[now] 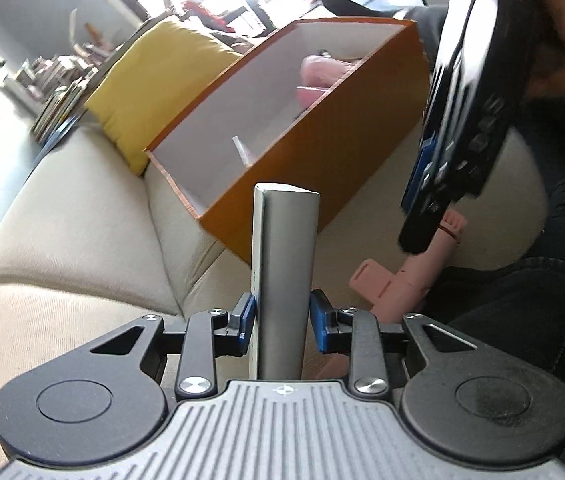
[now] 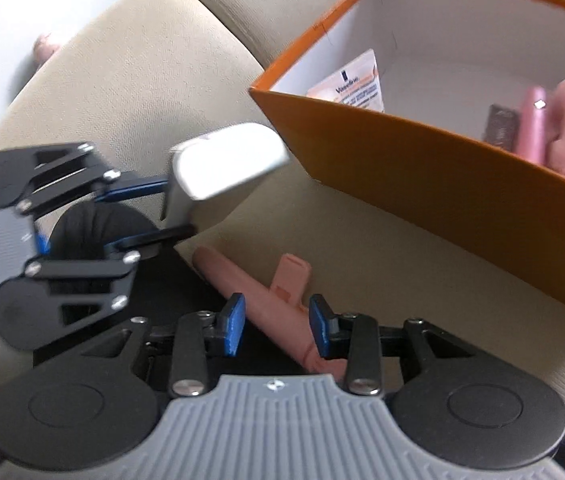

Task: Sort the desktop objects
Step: 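Grasp the pink selfie stick with the right tool while the left holds the white box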

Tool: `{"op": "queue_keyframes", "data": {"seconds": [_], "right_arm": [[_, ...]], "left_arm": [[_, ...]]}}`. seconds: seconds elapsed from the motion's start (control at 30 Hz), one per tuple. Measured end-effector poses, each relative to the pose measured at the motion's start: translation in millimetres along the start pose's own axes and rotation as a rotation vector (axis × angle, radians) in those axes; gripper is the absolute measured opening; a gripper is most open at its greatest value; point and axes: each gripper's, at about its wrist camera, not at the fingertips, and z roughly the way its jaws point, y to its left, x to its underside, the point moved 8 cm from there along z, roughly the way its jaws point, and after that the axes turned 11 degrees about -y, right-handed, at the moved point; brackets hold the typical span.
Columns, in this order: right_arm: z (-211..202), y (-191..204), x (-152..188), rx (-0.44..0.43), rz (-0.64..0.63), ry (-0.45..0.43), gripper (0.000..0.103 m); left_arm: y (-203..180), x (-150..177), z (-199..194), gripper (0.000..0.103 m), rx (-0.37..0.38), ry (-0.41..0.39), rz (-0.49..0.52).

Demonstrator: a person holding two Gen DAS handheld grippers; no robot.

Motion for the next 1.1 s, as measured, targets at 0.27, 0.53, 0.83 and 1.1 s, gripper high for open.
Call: {"op": "queue_keyframes", "data": {"seconds": [0.27, 0.53, 0.83, 1.1], "right_arm": [[59.7, -30.1, -2.9, -0.041, 0.128, 0.097, 0.042], [70.4, -40.5, 6.9, -0.121, 0.18, 0.122, 0.02], [22.1, -18.8, -4.7, -0.076, -0.077, 0.047, 0.01], [-27.3, -9.8, 8.0, 0.133, -0.609, 0.055, 0.008]], "left_arm": [[6.6, 4.2, -6.9, 0.034, 0.018, -0.014, -0.062], [7.5, 14.4, -4.9, 0.034, 0.046, -0.006, -0.092], [4.2, 14.4, -10.2, 0.034, 0.042, 0.003, -0.071], [0.8, 11.4, -5.5, 0.034, 0.043, 0.011, -0.028]]}}
